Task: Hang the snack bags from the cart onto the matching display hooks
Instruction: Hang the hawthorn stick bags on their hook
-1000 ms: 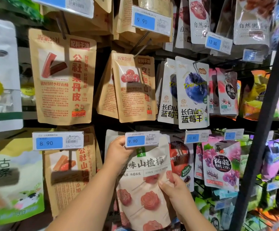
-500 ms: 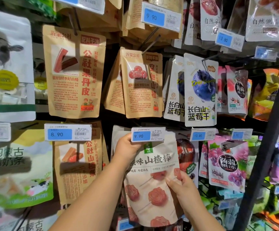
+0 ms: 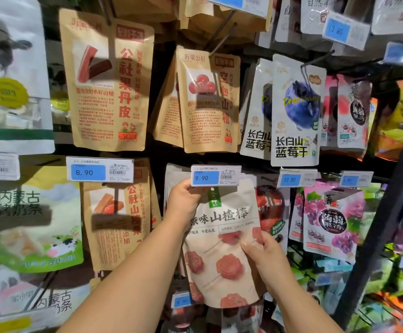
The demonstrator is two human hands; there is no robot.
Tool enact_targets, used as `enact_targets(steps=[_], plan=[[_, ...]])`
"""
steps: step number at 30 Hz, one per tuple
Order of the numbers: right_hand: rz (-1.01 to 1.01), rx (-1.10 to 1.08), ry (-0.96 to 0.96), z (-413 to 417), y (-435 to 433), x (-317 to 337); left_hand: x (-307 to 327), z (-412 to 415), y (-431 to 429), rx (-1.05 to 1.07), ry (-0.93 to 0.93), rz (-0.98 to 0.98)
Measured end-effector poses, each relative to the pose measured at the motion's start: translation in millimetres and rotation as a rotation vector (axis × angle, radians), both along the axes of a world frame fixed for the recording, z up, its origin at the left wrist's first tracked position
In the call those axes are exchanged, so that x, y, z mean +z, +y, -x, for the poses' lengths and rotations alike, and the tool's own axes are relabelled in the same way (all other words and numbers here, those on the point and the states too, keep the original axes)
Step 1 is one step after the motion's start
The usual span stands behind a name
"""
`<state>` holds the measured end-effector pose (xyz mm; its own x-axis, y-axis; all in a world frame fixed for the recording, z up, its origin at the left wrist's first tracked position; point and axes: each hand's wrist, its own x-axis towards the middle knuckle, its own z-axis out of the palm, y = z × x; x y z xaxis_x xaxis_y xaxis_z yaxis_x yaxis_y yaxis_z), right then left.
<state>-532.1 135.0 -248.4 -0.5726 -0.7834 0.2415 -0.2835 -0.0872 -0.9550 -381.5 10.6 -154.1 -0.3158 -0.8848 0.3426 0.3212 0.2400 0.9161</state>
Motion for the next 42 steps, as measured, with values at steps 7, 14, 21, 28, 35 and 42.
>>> enact_targets(steps=[7,14,21,28,35,42], plan=[[0.046,0.019,-0.054,0,4,-3,1,-6,-2,0.029,-0.022,0.127],[0.133,0.085,-0.199,-2,2,-2,-14,-22,-3,0.153,-0.03,0.113],[0.112,0.108,-0.195,-8,-9,4,-30,-33,3,0.02,0.101,-0.169],[0.111,0.122,-0.142,-8,-24,39,-18,-31,5,0.092,0.027,-0.112],[0.275,0.089,-0.14,-8,-48,107,-15,-29,2,0.136,-0.018,-0.07],[0.247,0.233,-0.368,1,-56,110,-18,-29,-1,0.165,-0.003,-0.105]])
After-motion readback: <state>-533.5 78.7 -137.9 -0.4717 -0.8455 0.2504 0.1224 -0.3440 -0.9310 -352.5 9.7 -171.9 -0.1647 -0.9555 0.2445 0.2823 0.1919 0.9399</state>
